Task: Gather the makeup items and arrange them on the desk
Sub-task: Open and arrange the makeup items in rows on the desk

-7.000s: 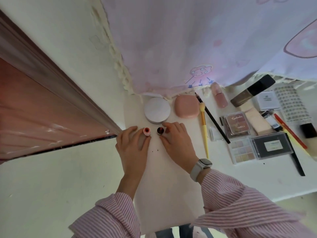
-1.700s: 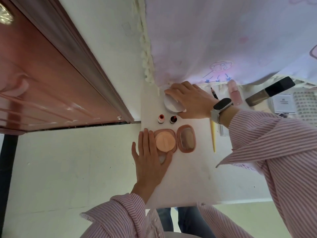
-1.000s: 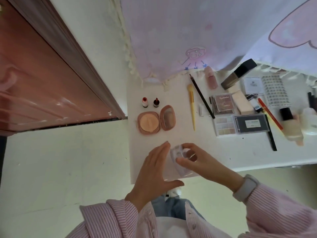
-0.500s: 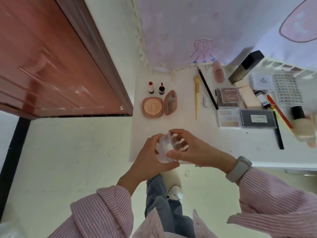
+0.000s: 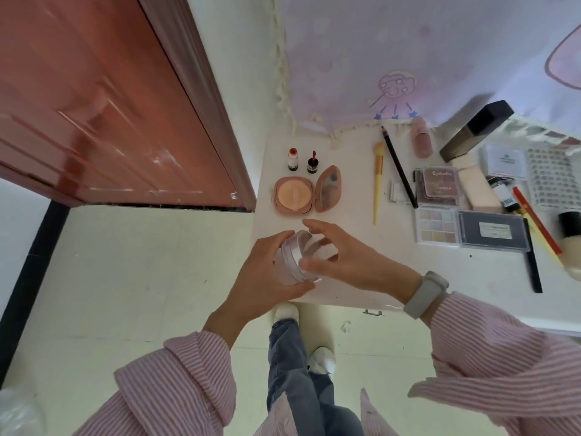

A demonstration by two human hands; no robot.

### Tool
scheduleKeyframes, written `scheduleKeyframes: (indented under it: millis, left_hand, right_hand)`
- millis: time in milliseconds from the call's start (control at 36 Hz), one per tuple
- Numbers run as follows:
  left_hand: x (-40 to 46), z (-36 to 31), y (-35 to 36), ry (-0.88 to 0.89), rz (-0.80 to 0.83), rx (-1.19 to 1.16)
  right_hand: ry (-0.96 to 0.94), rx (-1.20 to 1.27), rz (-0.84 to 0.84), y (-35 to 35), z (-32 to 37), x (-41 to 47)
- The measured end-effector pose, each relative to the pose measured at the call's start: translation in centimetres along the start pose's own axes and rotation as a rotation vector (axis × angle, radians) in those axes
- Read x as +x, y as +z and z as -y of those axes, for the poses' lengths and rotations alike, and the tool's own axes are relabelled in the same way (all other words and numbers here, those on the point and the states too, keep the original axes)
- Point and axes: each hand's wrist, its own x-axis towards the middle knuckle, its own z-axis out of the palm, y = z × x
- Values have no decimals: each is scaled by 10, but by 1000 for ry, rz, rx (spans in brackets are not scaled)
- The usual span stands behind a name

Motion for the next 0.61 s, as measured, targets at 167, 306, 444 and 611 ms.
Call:
scheduleKeyframes:
  millis: [167, 306, 444, 611]
  left_hand:
    - [1, -4, 2, 61, -42, 63]
    - [1, -5, 2, 83, -43, 89]
    - [4, -5, 6, 77, -42, 87]
    - [6, -1, 5, 66, 9, 103]
  right_hand:
    - [169, -154, -76, 5, 3, 8]
    - [53, -166, -24, -1, 9, 7]
    - [200, -194, -76, 3, 8, 15]
    - [-83, -325, 53, -3, -2, 10]
